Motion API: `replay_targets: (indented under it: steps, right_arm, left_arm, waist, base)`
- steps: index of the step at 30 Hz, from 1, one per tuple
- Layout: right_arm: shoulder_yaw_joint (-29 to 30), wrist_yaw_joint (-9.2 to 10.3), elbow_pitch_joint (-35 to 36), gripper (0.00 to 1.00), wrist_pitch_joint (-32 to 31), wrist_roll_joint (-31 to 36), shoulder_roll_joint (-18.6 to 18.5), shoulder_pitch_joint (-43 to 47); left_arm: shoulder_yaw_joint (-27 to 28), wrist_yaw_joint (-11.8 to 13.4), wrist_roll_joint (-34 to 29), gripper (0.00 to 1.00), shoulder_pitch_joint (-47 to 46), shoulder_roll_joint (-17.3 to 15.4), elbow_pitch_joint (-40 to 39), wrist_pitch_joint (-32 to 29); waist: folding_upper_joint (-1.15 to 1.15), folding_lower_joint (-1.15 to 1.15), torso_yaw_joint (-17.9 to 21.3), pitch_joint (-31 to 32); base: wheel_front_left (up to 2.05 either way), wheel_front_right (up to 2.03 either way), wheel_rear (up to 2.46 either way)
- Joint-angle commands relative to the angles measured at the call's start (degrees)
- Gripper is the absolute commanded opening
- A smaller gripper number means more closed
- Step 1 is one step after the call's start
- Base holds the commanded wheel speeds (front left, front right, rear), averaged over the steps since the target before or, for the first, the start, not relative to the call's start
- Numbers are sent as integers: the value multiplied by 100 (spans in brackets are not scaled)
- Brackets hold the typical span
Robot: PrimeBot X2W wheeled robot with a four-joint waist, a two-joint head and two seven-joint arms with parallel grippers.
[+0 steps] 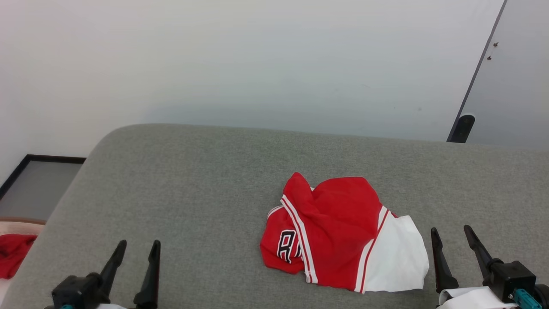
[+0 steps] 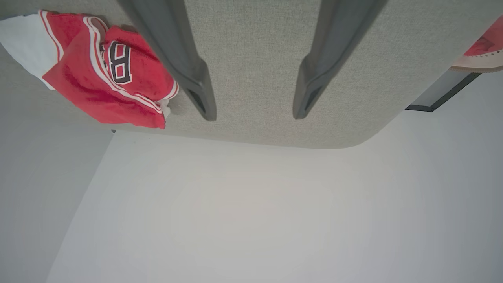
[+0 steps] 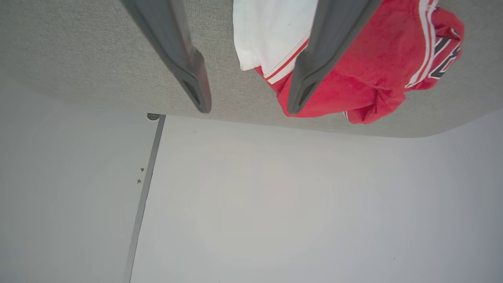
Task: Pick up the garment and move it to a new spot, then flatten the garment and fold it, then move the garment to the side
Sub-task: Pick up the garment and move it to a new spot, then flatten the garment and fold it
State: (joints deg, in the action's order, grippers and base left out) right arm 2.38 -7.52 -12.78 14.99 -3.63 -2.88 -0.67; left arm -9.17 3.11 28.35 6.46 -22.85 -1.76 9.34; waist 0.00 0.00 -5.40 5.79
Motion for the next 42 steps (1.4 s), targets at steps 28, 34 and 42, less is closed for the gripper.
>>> replay_targets:
  steps: [28,34,42]
  right_arm:
    - [-769,7,-391,100,-3030,-283,-437,-946]
    - [-835,7,-513,100,-4267,-310,-645,-1185]
    - [-805,5,-1086,100,-5027,-524,-521,-1330]
  left_arm:
    - [-199,-104,98,100,-696,-78,36,-316]
    - [-280,-129,89,100,-976,-4,52,-286]
    - [-413,-183,94,100,-1307,116,221,-214]
  waist:
    - [0,0,168,-613]
    - [0,0,-90,-992]
    - [0,0,-334,-1325]
  base:
    - [0,0,0]
    - [0,0,0]
    - [0,0,0]
